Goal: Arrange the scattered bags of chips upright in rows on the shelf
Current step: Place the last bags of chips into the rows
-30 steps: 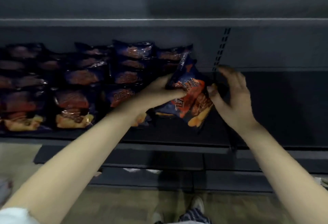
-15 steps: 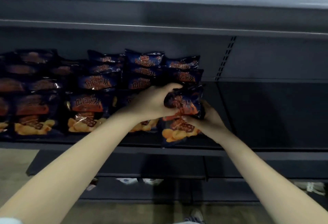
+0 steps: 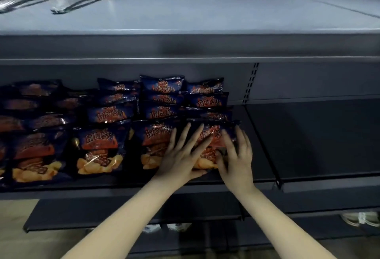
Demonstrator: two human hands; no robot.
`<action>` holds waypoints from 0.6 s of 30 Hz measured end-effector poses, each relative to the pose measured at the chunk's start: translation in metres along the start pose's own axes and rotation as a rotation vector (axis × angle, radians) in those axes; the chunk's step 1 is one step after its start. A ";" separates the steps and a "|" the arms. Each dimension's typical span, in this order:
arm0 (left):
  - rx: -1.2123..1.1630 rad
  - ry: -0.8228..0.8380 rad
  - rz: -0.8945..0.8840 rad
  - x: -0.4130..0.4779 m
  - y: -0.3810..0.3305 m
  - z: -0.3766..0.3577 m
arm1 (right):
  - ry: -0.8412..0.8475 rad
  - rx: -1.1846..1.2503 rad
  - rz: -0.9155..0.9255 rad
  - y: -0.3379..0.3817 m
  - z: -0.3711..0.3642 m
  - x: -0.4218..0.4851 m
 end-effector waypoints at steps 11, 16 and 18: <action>-0.055 -0.147 -0.005 -0.005 0.013 -0.025 | 0.210 -0.054 -0.040 -0.010 -0.013 0.000; -0.033 -0.159 0.014 -0.005 0.013 -0.024 | 0.216 -0.092 -0.056 -0.011 -0.016 0.000; -0.023 -0.154 0.022 -0.006 0.013 -0.025 | 0.215 -0.088 -0.060 -0.010 -0.016 -0.001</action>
Point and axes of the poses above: each hand's wrist, its own x-axis towards the middle knuckle, its own z-axis out of the back of the hand, y = z × x, the point moved 2 cm from there along x, towards the middle knuckle, and after that the axes turned 2 degrees about -y, right-handed, at the moved point
